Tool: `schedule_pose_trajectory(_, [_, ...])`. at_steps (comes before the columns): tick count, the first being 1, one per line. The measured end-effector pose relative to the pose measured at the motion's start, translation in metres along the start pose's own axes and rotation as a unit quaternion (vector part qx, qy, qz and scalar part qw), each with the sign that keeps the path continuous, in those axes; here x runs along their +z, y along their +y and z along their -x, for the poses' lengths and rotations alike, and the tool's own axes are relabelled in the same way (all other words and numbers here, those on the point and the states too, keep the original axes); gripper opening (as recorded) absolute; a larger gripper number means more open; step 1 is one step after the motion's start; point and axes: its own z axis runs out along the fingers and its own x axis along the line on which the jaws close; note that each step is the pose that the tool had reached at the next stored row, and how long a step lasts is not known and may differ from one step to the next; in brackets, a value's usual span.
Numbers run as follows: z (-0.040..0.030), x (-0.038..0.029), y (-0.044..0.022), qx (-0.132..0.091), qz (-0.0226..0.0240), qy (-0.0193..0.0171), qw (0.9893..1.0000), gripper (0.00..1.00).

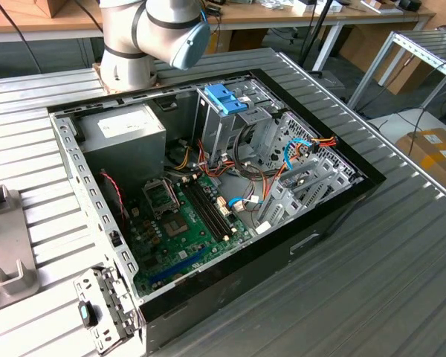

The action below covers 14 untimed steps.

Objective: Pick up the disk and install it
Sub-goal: 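Pick up the disk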

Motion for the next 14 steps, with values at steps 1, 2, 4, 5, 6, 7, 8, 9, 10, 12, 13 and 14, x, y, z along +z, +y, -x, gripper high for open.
schedule_pose_trajectory(1, [-0.0005,0.0,-0.001,0.0,0.0001,0.0001,1.0,0.37])
schedule_pose_trajectory(2, [-0.0012,0.0002,-0.002,0.0,0.0001,0.0001,1.0,0.37])
schedule_pose_trajectory(4, [-0.0024,0.0006,-0.0039,0.0,0.0001,0.0002,1.0,0.37])
schedule_pose_trajectory(5, [-0.0029,0.0008,-0.0048,0.0,0.0001,0.0002,1.0,0.37])
schedule_pose_trajectory(6, [-0.0035,0.0009,-0.0057,0.0,0.0,0.0002,1.0,0.37])
schedule_pose_trajectory(7, [-0.0041,0.0011,-0.0067,0.0,0.0,0.0002,1.0,0.37])
schedule_pose_trajectory(8, [-0.0046,0.0013,-0.0076,0.0,0.0,0.0002,1.0,0.37])
schedule_pose_trajectory(9, [-0.0052,0.0014,-0.0088,0.0,0.0001,0.0002,1.0,0.37])
schedule_pose_trajectory(10, [-0.0059,0.0016,-0.0099,0.0,0.0001,0.0003,1.0,0.37])
schedule_pose_trajectory(12, [-0.007,0.0019,-0.0121,0.0,0.0,0.0003,1.0,0.37])
schedule_pose_trajectory(13, [-0.0076,0.0021,-0.0131,0.0,0.0,0.0003,1.0,0.37])
schedule_pose_trajectory(14, [-0.0082,0.0022,-0.0145,0.0,0.0001,0.0004,1.0,0.37])
